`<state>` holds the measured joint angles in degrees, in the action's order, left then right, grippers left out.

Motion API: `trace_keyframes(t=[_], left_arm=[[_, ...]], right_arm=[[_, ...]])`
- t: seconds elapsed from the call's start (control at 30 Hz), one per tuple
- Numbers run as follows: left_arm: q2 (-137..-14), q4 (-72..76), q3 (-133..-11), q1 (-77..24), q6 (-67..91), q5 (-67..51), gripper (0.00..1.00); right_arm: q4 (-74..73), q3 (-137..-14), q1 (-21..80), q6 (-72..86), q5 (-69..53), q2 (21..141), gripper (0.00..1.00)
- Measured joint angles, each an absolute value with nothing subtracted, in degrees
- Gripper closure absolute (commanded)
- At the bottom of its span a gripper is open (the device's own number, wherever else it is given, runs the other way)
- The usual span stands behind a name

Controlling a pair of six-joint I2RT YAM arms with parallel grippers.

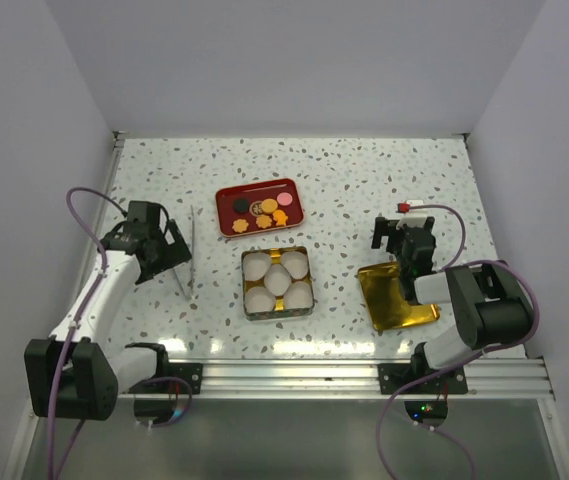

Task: Pack the cookies

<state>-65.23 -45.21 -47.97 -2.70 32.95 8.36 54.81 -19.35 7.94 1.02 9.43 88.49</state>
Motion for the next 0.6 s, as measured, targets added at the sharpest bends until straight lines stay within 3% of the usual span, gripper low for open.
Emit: trace_keyframes(t=[0.6], left_arm=[[-86.0,-37.3,-47.4,-4.7,27.7,6.9,0.00]], right_arm=[[54.8,-19.4,7.9,1.0,9.4,88.5,0.01]])
